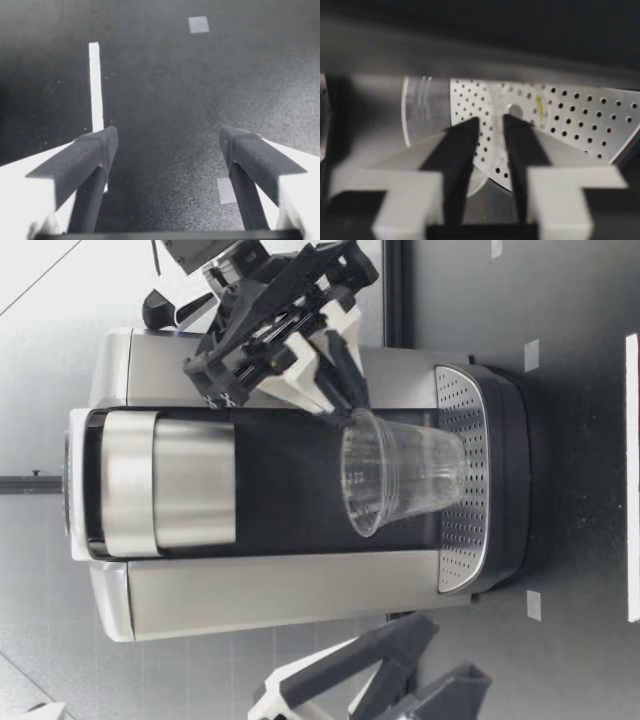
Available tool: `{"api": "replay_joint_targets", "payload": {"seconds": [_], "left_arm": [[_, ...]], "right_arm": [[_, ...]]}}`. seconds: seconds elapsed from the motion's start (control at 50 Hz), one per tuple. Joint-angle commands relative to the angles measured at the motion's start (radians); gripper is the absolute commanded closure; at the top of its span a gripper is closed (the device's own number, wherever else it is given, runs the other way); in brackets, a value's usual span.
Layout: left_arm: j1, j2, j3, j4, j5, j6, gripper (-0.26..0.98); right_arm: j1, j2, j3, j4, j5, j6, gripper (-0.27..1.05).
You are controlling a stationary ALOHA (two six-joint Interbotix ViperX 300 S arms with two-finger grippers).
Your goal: Place the coffee capsule inside the capsule container, then place the cup onto the center of the cup tray, then push the 'Hot Water' and 'Travel Mug' buttons.
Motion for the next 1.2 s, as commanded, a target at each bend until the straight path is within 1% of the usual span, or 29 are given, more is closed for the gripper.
{"api": "replay_joint_targets", "payload": {"seconds": [0.0,0.12,0.28,0.5,0.58,0.66,0.76,0.88,0.98,1.1,1.18], "left_arm": [[-0.002,-0.025,-0.011,0.002,-0.008,0.000,-0.01],[-0.002,-0.025,-0.009,0.002,-0.008,-0.003,-0.01],[-0.002,-0.025,-0.011,0.000,-0.008,-0.009,-0.01],[-0.002,-0.026,-0.015,0.002,-0.014,-0.005,-0.01],[-0.002,-0.028,-0.014,0.002,-0.029,-0.005,-0.01],[-0.002,-0.028,-0.011,0.000,-0.049,-0.008,-0.01],[-0.002,-0.029,-0.005,0.002,-0.075,-0.017,-0.01],[-0.002,-0.029,-0.003,-0.002,-0.112,-0.028,-0.01],[-0.002,-0.029,-0.015,-0.002,-0.135,-0.029,-0.01],[-0.002,-0.029,-0.031,-0.002,-0.152,-0.032,-0.01],[-0.002,-0.029,-0.041,-0.005,-0.152,-0.038,-0.01]], "right_arm": [[-0.005,-0.015,-0.023,-0.003,-0.005,-0.002,0.34],[-0.005,-0.025,-0.018,-0.003,-0.005,-0.002,0.33],[-0.005,-0.060,0.012,-0.003,-0.005,-0.002,0.33],[-0.005,-0.155,0.098,-0.003,-0.011,-0.003,0.34],[-0.005,-0.192,0.124,-0.023,-0.009,-0.008,0.34],[-0.005,-0.232,0.153,-0.091,-0.011,-0.008,0.33],[0.005,-0.287,0.187,-0.213,-0.015,-0.012,0.33],[0.049,-0.353,0.219,-0.416,-0.043,-0.012,0.34],[0.095,-0.387,0.233,-0.574,-0.075,-0.012,0.34],[0.143,-0.417,0.239,-0.738,-0.126,-0.012,0.34],[0.170,-0.436,0.238,-0.808,-0.141,-0.011,0.34]]}}
